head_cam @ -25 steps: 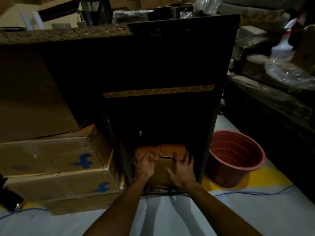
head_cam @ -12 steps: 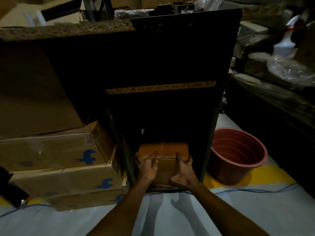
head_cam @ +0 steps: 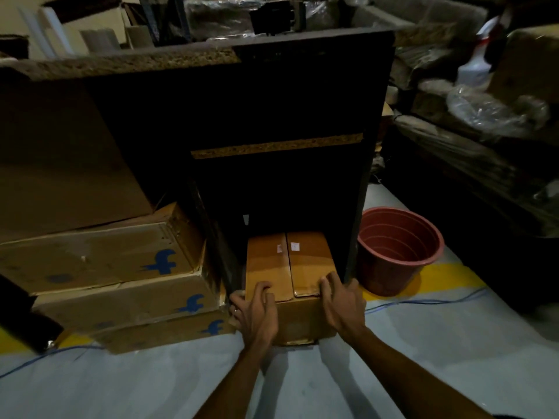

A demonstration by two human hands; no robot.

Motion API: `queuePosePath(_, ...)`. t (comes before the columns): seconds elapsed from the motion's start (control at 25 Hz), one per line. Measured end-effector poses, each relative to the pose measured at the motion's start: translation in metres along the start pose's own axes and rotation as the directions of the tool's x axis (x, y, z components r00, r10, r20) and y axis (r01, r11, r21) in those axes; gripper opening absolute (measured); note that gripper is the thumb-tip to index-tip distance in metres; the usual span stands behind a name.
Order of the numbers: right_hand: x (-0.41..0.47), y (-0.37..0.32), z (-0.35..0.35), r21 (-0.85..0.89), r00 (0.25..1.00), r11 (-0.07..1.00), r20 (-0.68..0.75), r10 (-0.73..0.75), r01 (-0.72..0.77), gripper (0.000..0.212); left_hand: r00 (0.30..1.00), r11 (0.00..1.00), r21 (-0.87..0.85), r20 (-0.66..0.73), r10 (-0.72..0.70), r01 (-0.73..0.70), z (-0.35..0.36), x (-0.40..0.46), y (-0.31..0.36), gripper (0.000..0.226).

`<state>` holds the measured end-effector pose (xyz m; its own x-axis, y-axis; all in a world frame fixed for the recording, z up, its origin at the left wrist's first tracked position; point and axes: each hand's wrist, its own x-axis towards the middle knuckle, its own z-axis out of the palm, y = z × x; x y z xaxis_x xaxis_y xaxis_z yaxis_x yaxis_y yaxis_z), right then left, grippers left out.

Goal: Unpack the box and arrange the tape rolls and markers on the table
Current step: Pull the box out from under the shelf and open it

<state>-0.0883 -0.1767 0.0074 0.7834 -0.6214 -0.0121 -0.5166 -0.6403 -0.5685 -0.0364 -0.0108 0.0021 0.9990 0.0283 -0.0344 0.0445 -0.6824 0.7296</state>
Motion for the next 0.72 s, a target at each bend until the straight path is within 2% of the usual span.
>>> queuePosePath(0.12,0.028,-0.005,0.004,0.026,0.981,0.996,0.177,0.075,-0.081,0.044,0.995,1.0,-0.015,0.095,-0.024,0.025,-0.005,0.029,0.004,0.014)
queuePosePath(0.2,0.035,-0.004,0.014,0.05,0.973,0.999,0.232,0.003,-0.015,0.054,0.984,1.0,0.011,0.179,0.006,-0.008,-0.005,0.041,0.001,0.04)
queuePosePath(0.28,0.035,-0.001,0.022,-0.013,0.968,0.999,0.246,-0.045,0.05,0.063,0.97,0.998,0.041,0.242,0.027,-0.038,-0.004,0.047,-0.004,0.06)
queuePosePath(0.52,-0.007,0.014,0.023,-0.034,0.968,0.998,0.248,-0.047,0.057,0.07,0.966,0.996,0.09,0.259,-0.006,-0.018,-0.006,0.014,-0.014,0.065)
queuePosePath(0.72,-0.068,0.039,-0.004,-0.047,0.948,0.998,0.319,-0.017,0.033,0.07,0.97,0.995,0.097,0.239,-0.05,0.028,-0.009,-0.063,-0.042,0.064)
